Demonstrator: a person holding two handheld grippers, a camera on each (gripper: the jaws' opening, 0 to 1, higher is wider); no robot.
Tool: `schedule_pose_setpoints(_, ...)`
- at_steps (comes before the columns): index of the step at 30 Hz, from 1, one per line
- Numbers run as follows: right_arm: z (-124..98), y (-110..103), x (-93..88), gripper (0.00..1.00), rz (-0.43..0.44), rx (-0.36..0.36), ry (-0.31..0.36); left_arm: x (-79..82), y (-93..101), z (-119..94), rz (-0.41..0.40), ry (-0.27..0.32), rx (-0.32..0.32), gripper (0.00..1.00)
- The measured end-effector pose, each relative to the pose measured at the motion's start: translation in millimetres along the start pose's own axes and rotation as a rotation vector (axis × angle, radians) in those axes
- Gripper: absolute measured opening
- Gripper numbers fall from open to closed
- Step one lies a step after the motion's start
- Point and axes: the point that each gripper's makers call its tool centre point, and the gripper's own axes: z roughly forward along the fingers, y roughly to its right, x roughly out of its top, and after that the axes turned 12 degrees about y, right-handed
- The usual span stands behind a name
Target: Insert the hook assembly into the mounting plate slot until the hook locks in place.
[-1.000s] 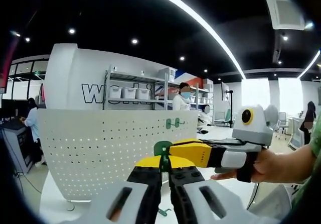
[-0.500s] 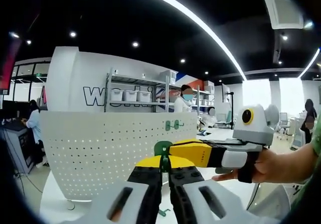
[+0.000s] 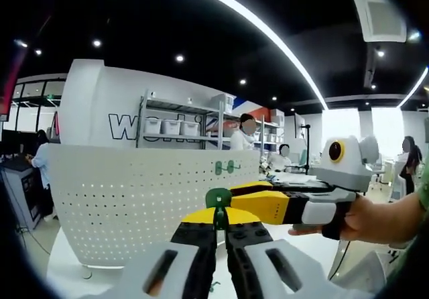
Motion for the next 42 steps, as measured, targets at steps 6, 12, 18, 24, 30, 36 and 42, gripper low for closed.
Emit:
schedule_pose_setpoints(6,-11,11,0.1,0.24,-0.014,-0.017,-0.02,-3.4,4.3,5,0.0,-0.008,-0.002,0.03)
schedule_pose_setpoints(12,-18,17,0.9,0.36,-0.01,-0.027,-0.033,-3.5,8.1,9,0.001,-0.006,0.003,0.03)
schedule_pose_setpoints(18,-25,21,-3.7,0.55,-0.012,-0.029,-0.069,-4.7,11.8,14,0.004,-0.007,0.005,0.03)
schedule_pose_setpoints(24,-35,26,-7.8,0.7,-0.031,-0.031,-0.108,-8.1,14.7,19,0.003,-0.014,0.008,0.03)
schedule_pose_setpoints(30,-44,32,-8.3,0.84,-0.024,-0.049,-0.134,-8.1,17.9,26,0.0,-0.012,0.009,0.03)
schedule_pose_setpoints(36,-56,41,-6.8,0.97,-0.023,-0.099,-0.159,-9.2,22.7,34,0.001,-0.012,0.009,0.03)
schedule_pose_setpoints(42,-71,55,-0.3,0.99,-0.054,-0.15,-0.159,-6.9,27.8,45,0.002,-0.006,0.011,0.03)
